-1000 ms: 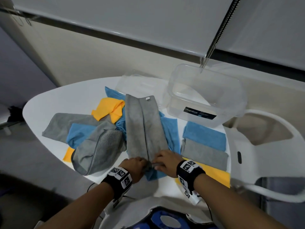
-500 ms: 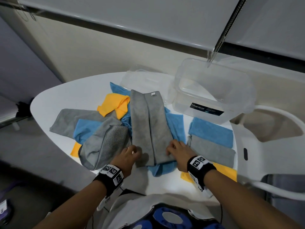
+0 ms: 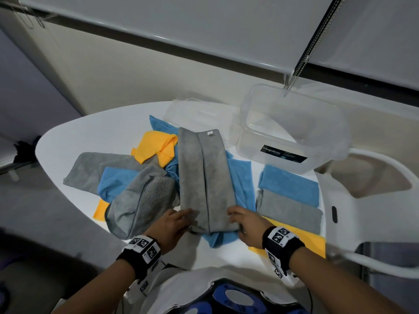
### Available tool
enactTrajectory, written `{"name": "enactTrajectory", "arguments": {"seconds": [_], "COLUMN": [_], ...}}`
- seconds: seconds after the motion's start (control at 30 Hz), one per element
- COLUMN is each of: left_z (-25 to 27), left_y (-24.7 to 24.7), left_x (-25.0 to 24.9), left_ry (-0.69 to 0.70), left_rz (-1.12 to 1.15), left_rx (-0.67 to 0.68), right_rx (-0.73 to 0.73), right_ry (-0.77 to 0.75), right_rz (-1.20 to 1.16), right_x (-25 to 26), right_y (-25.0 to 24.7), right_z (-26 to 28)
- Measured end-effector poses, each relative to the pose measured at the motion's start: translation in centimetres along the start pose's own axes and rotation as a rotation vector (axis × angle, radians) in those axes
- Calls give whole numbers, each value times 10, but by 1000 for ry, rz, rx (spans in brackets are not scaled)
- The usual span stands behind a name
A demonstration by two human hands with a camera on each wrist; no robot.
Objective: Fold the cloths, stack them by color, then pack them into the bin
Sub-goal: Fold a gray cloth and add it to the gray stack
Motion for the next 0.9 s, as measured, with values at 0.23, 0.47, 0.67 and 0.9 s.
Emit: {"name": "enactTrajectory", "arguments": {"seconds": [0.23,0.47,0.67,0.9], "left_z": [13,11,-2,-22], "left_y": [-3,-16,-12,13], "left_x": [13,12,33,53], "left_ry": [-162,-172,-532,-796], "left_rz": [73,172,430,617], "left_rx": [-11,-114,-96,0], "right_rx": [10,-74,-198,-360], "right_ry": [-8,-157,-60,205], "right_rz": [-55,74,-263,-482], "right_x": [1,20,18,1], "right_y": [0,-8,-22,-27], "right_z": [5,7,-13,-46]}}
Point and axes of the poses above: each hand's wrist, its own z-axis away from the middle knuckle, its own y-axis out of the palm, x = y × z, the point moved 5 cm from there along -z, towards the middle knuckle, and after that the axes turned 15 degrees about -z, right-handed, at the moved point
